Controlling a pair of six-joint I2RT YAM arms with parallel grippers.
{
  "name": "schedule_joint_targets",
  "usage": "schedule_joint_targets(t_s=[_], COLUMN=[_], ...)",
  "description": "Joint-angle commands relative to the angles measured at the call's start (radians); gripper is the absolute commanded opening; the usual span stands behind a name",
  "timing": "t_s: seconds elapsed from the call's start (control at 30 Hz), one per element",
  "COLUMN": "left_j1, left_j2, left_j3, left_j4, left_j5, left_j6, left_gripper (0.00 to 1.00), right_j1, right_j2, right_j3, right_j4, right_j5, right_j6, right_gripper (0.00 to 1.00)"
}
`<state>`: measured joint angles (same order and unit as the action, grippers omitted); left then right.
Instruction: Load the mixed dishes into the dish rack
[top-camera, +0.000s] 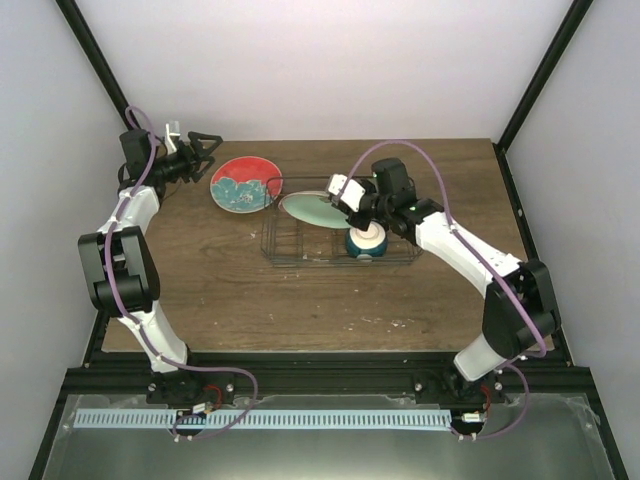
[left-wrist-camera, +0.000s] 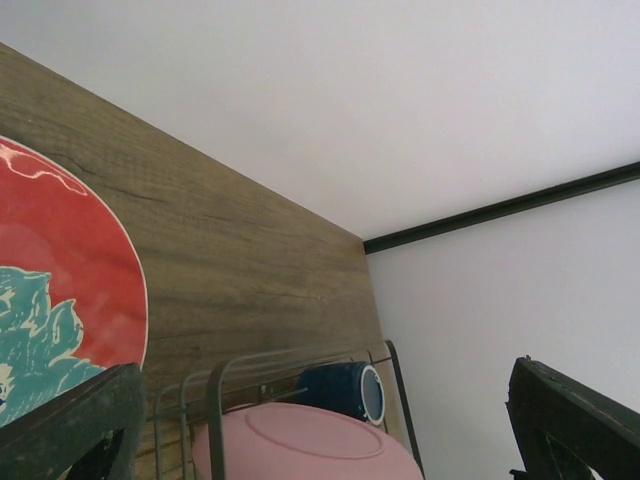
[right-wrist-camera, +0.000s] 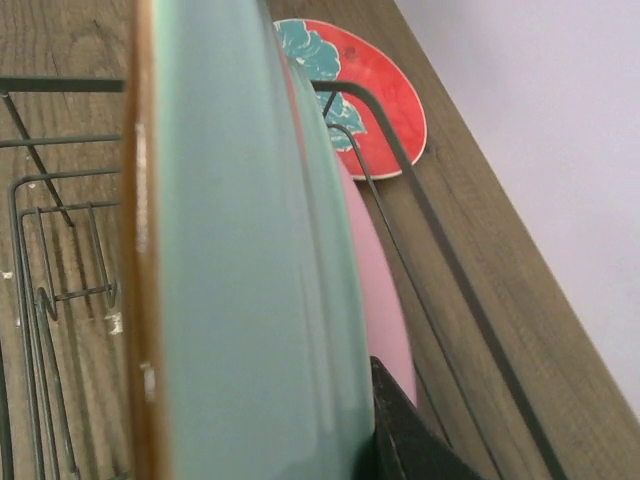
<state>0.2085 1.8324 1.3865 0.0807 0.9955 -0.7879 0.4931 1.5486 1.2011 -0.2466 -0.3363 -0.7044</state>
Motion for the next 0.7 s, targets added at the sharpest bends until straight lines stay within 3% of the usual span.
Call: schedule_joint_targets(t_s=[0.0, 0.57, 0.67], left_j1=[-0.001, -0.001, -0.001], left_j2=[0.022, 0.075, 0.085], left_j3=[0.007, 0.033, 0.037], left_j4=[0.012, 0.065, 0.082], left_j5=[0.002, 0.005, 0.008], left_j6=[0.011, -0.03, -0.047], left_gripper=[1.0, 1.0, 1.0], right_j1=[-0.001, 0.003, 0.012], right_j2=[0.008, 0.043, 0.051], right_j3=[0.057, 0.002, 0.002], right_j4=[0.183, 0.247, 0.241], right_j5=[0.057, 0.014, 0.001], right_j6=[-0.097, -0.266, -0.261], right_gripper=[0.01, 0.01, 0.06])
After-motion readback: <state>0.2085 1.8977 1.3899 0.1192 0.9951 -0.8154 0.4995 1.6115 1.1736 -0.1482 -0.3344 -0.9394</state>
